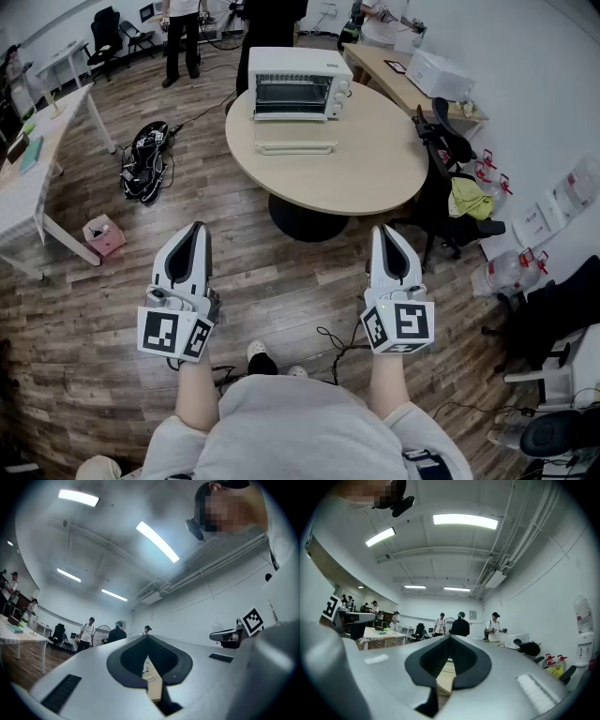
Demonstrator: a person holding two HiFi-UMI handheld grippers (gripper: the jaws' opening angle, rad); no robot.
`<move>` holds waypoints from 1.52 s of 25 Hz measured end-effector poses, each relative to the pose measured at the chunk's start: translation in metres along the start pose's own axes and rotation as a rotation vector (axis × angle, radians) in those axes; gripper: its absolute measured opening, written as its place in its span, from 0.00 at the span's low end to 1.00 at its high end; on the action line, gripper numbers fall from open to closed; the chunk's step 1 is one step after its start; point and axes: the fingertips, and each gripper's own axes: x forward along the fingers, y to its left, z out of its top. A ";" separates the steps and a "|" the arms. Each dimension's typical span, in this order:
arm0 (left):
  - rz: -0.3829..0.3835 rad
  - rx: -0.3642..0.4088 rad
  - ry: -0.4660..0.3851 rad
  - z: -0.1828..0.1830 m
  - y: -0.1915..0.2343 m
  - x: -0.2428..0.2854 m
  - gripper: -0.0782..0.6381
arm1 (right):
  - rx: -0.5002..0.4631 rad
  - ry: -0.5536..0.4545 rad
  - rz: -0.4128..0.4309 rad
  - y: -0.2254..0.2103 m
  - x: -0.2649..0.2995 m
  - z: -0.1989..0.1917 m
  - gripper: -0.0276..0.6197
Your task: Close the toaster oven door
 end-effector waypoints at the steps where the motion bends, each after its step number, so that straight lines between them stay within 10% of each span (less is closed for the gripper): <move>1: 0.000 0.000 0.000 -0.001 0.000 0.000 0.12 | 0.000 0.000 0.000 0.000 0.000 0.000 0.06; 38: -0.090 -0.018 -0.017 -0.017 0.091 0.078 0.12 | 0.018 -0.019 -0.061 0.032 0.101 -0.017 0.06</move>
